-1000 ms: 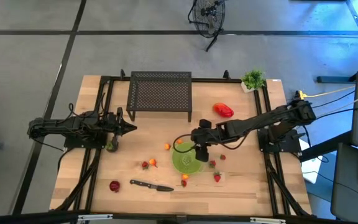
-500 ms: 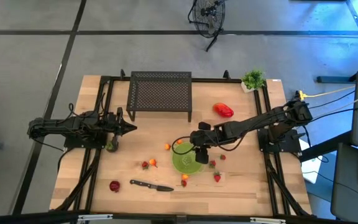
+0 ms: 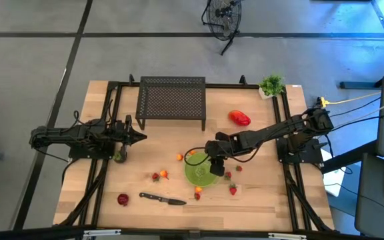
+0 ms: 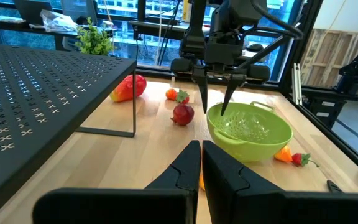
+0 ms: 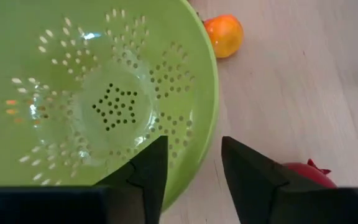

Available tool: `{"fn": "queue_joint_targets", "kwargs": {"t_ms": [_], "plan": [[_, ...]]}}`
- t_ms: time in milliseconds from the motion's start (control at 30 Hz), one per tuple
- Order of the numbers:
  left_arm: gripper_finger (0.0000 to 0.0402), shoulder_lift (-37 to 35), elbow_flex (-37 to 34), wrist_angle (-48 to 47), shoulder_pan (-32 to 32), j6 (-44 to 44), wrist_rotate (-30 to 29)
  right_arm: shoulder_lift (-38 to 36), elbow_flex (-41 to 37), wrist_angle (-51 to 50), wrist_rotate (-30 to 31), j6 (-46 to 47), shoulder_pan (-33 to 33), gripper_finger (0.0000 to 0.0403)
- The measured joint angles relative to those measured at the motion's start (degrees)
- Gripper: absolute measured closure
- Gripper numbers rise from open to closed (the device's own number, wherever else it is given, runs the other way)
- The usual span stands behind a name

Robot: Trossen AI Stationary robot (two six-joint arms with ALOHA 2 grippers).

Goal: Pick & Place Fruit
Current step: Put the green strainer bowl on the shelf

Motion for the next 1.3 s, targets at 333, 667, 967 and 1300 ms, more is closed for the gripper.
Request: {"fn": "queue_joint_targets", "kwargs": {"t_ms": [333,667,967,1300], "plan": [[0.0389,0.0,0.0,0.0,0.02,0.0,0.02,0.0,0.0,-0.79,-1.25,3.91,0.0,0.0346],[0.0389,0.0,0.0,-0.02,0.02,0.0,0.02,-0.04,0.02,-0.76,-1.73,6.09,-0.01,0.0389],[0.0391,0.0,0.0,-0.02,0.02,-0.67,0.02,-0.04,0.01,0.77,-2.12,7.22,-0.03,0.0396],[0.0391,0.0,0.0,-0.02,0.01,-0.88,0.02,-0.04,5.43,-1.14,-2.97,7.15,-1.09,0.0395]]}}
